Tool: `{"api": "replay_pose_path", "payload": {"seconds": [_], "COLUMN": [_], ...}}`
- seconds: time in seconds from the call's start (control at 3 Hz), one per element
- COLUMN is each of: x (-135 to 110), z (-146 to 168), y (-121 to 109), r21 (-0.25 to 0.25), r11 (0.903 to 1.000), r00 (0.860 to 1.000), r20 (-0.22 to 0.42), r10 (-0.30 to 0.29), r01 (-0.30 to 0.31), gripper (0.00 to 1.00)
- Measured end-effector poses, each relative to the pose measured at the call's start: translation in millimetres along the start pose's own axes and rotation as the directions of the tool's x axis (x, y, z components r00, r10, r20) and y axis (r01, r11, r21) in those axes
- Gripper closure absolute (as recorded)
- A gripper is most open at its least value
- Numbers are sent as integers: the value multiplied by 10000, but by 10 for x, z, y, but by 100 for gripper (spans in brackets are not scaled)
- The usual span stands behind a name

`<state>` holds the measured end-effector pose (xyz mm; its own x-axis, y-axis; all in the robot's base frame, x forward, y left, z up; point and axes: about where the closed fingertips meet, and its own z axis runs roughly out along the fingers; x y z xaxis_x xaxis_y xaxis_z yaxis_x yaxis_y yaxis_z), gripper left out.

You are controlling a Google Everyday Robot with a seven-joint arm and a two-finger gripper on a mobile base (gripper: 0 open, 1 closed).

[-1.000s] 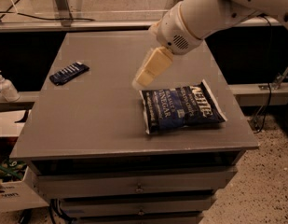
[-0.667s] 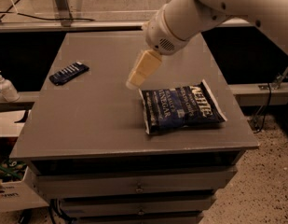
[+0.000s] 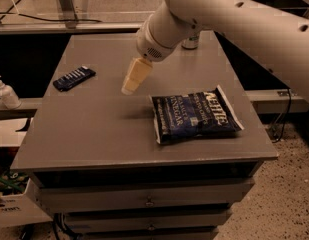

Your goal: Pick rxbar blueberry

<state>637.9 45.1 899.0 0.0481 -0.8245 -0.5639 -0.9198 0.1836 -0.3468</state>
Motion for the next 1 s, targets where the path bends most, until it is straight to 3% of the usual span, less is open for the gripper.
{"api": "replay_pose_path", "payload": {"seconds": [0.67, 1.0], "x": [-303, -553], "z": [654, 931], "y": [-85, -8], "r21": [-961, -1664], "r11": [9933, 9824], "r00": [9926, 9834], "r20": [969, 1445], "r10": [733, 1096], "r01": [-640, -851], "gripper": [0, 0]}}
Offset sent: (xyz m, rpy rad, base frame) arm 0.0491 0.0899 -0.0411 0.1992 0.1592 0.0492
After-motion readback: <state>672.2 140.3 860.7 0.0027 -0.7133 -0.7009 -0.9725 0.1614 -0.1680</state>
